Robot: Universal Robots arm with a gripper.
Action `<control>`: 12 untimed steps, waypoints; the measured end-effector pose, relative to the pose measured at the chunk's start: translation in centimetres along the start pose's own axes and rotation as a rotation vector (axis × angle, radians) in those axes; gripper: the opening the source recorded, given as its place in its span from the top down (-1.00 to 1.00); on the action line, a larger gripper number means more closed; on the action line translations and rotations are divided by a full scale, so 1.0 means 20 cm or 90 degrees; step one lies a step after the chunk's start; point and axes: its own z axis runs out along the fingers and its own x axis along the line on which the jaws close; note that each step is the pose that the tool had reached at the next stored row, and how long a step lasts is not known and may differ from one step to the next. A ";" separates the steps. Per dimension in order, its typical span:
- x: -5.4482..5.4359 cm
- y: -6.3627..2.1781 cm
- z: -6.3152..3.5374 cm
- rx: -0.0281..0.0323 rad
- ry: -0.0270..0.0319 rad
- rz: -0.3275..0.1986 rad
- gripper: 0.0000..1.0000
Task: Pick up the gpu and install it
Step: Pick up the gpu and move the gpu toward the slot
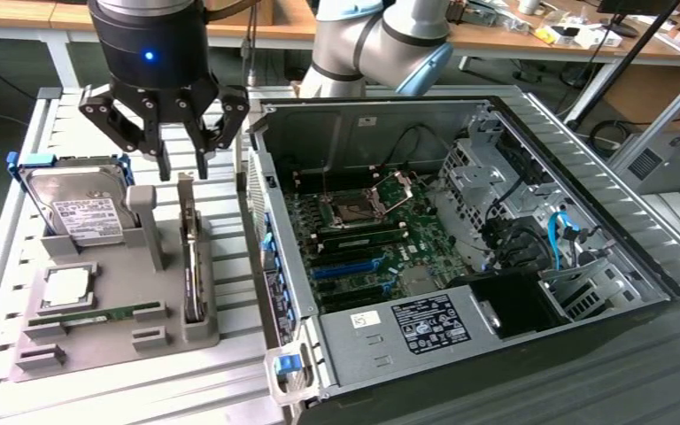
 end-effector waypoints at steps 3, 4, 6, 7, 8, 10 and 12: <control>0.01 -0.002 0.014 0.0000 0.0001 0.000 0.16; 0.01 -0.005 0.019 0.0001 0.0001 0.000 0.16; 0.01 -0.019 0.028 0.0001 0.0001 0.000 0.16; 0.01 -0.028 0.032 0.0000 0.0001 0.000 0.16; 0.01 -0.037 0.036 0.0000 0.0001 0.000 0.16; 0.00 -0.053 0.044 0.0000 0.0001 0.000 0.16; 0.00 -0.066 0.056 -0.0001 0.0000 0.000 0.16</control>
